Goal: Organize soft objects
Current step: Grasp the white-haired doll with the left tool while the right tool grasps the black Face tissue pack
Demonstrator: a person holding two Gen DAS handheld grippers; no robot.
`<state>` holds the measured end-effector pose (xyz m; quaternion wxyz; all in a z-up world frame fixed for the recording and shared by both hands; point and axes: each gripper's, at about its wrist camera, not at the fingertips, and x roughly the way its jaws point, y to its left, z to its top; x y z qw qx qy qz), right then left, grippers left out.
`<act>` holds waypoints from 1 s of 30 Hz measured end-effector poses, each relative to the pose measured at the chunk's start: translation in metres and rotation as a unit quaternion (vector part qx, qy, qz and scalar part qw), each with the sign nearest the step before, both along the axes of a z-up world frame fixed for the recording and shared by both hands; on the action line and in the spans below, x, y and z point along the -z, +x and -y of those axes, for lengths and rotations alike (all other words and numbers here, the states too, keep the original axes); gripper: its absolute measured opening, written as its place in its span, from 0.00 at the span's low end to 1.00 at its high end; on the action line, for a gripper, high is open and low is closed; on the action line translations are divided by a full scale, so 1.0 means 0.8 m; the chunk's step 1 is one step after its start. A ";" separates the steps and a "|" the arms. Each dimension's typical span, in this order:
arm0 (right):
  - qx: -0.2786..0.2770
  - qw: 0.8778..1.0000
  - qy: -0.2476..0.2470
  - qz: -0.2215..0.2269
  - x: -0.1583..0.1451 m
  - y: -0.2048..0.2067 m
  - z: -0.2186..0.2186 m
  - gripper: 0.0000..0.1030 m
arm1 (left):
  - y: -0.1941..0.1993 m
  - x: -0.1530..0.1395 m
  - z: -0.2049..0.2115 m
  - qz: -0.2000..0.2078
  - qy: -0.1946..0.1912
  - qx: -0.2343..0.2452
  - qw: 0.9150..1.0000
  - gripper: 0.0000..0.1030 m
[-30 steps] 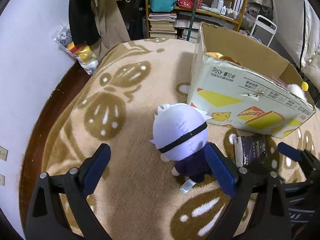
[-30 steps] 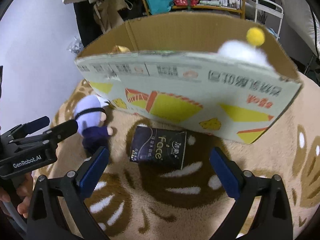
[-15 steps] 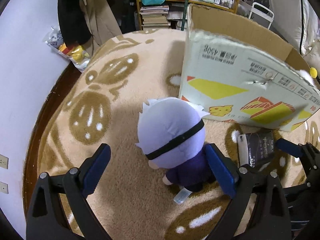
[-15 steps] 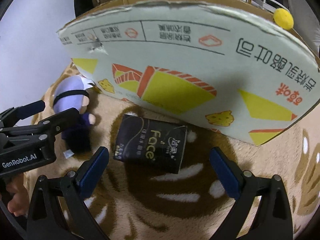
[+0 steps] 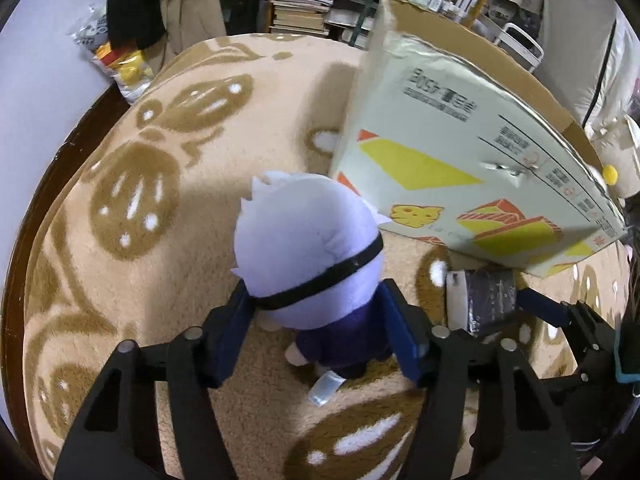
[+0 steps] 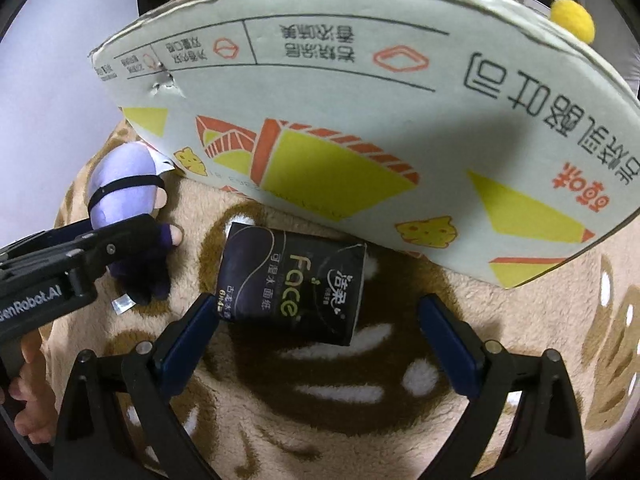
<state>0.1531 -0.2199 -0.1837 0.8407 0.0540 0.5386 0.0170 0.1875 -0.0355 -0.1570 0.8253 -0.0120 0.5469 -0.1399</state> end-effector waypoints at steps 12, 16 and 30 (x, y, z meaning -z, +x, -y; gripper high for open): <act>-0.004 1.000 -0.013 -0.009 -0.006 -0.005 -0.016 1.00 | -0.004 -0.001 0.003 0.007 0.009 0.001 1.000 0.59; -0.006 1.000 -0.020 -0.009 0.008 -0.007 -0.025 1.00 | -0.007 0.001 0.005 0.016 0.015 0.000 1.000 0.60; -0.004 0.999 -0.028 -0.022 0.024 -0.013 -0.036 0.91 | -0.013 -0.005 0.012 0.035 0.030 -0.008 0.999 0.55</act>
